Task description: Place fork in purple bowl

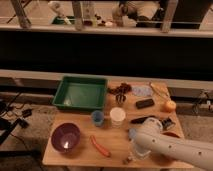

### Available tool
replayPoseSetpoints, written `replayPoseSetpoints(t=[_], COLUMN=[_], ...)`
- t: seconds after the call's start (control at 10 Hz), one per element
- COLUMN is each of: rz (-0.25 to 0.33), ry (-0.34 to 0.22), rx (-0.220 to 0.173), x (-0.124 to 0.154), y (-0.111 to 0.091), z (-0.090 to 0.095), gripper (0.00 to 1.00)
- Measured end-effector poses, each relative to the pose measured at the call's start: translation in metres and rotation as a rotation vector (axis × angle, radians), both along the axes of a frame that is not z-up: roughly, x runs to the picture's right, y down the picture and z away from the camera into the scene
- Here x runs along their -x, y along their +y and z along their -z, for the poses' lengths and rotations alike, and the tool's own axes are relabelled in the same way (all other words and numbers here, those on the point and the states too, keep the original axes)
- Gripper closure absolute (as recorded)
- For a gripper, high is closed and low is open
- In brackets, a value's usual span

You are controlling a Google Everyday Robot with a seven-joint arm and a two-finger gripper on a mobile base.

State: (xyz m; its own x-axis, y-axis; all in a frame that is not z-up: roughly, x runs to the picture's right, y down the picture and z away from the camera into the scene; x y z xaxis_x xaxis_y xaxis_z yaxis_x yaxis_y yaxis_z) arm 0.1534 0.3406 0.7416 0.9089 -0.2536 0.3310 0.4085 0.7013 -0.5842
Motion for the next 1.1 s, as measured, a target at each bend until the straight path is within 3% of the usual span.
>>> replayPoseSetpoints(t=[0.3,0.7,1.1], rz=[-0.04,-0.064,-0.019], ry=[-0.009,-0.022,-0.088], rx=[-0.052,-0.13,-0.16], x=[0.002,0.011,0.069], y=[-0.028,-0.08,-0.093], z=[0.026,0.082,0.122], gripper=[0.98,0.98,0.98])
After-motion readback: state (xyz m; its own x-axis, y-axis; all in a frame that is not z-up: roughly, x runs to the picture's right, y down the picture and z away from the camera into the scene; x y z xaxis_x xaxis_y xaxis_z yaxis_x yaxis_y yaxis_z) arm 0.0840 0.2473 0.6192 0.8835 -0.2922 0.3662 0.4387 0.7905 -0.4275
